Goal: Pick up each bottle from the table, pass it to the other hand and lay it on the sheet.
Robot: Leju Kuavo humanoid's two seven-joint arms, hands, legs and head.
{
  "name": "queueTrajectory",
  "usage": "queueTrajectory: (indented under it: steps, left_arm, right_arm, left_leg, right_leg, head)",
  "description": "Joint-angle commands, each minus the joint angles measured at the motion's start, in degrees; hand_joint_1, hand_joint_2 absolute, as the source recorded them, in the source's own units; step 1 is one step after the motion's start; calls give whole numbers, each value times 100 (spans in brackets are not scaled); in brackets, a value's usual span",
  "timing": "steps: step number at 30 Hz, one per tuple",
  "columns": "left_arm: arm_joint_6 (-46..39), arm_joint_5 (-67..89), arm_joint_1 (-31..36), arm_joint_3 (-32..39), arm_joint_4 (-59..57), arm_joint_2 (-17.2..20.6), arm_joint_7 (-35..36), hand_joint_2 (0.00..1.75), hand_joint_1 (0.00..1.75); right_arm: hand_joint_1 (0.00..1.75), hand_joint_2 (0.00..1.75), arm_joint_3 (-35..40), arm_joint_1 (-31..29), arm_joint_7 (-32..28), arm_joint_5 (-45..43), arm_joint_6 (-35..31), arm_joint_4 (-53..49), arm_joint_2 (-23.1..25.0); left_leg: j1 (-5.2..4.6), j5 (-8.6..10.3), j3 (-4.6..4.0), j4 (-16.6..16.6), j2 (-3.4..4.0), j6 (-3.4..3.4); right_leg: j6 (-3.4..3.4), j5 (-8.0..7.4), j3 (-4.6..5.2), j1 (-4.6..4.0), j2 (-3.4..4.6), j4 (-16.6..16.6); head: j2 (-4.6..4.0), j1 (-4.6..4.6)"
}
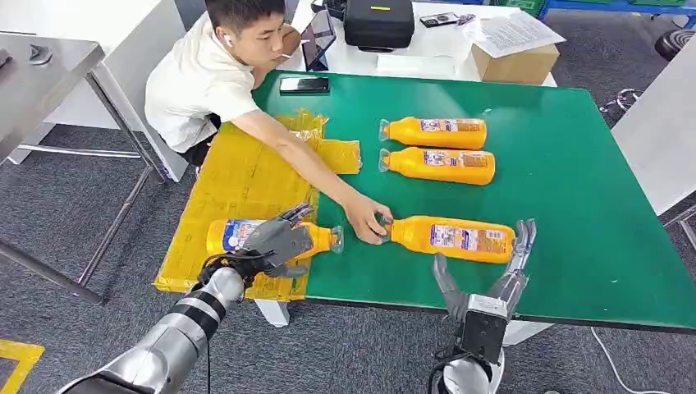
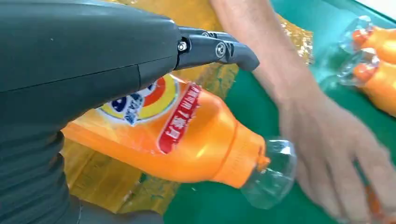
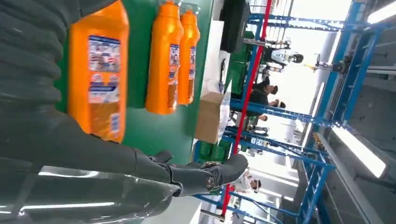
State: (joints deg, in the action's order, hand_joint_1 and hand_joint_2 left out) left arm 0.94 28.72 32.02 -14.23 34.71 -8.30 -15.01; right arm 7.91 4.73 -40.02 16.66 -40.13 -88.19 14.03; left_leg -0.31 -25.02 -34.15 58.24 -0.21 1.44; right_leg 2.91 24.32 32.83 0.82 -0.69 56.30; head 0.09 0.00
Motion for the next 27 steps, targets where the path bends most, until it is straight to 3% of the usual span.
queueTrajectory:
  steps: [1,2,9,11,16,19,21,24,27]
  left_arm:
    - [156,-559,-576,-98,944,-223,-638,175,0]
    - [128,-639,-744,-189,1358,-235,-667,175,0]
    - [128,-639,-744,-189,1358,-235,-667,175,0]
    - [-27,-1080,-1114,-273,2132,-213,-941,175,0]
    - [-1143,-2201,-2107,-646,4213,-643,-1865,175,0]
    - [-1603,-2763,-2302,-1143,4711,-509,-1965,175,0]
    - [-1799,-3100,-2354,-1318,4833,-394,-2127,175,0]
    - [-1839,-3504,-2506,-1428,4951,-263,-2237,175,0]
    - [-1856,-3514,-2542,-1455,4948,-262,-2246,175,0]
  right_arm:
    - [0,175,-24,-82,2,111,13,342,-130]
    - [0,175,-16,-61,2,113,13,318,-142]
    - [0,175,-16,-61,2,113,13,318,-142]
    - [0,175,-55,7,2,192,13,315,-117]
    - [0,175,-42,149,2,618,13,174,-9]
    - [0,175,88,147,2,841,13,245,-102]
    - [0,175,160,95,2,1439,13,542,-260]
    - [0,175,-453,-66,2,3571,13,1281,-403]
    - [0,175,-442,-105,2,3434,13,1318,-543]
  left_leg:
    - [5,-6,13,-6,8,-8]
    - [4,-4,11,-7,8,-6]
    - [4,-7,-7,-1,6,-9]
    - [7,-8,-2,-5,9,-12]
    - [4,-12,-18,4,7,-7]
    - [4,-12,-23,3,4,-6]
    - [3,-11,-24,1,6,-6]
    - [7,-13,-11,-5,13,-13]
    - [6,-7,-10,-13,6,-11]
  right_leg:
    - [-9,1,-13,-5,11,-10]
    - [-7,0,-11,-4,11,-10]
    - [-9,3,7,-4,9,-4]
    - [-13,2,3,-7,13,-8]
    - [-6,6,21,-5,9,0]
    - [-5,7,23,-4,6,-2]
    - [-6,5,23,-3,9,-5]
    - [-12,2,10,-8,17,-13]
    - [-10,-2,8,-7,9,-22]
  head:
    - [0,2]
    - [0,2]
    - [0,0]
    - [0,0]
    - [0,0]
    - [0,4]
    - [0,4]
    - [0,0]
    - [0,0]
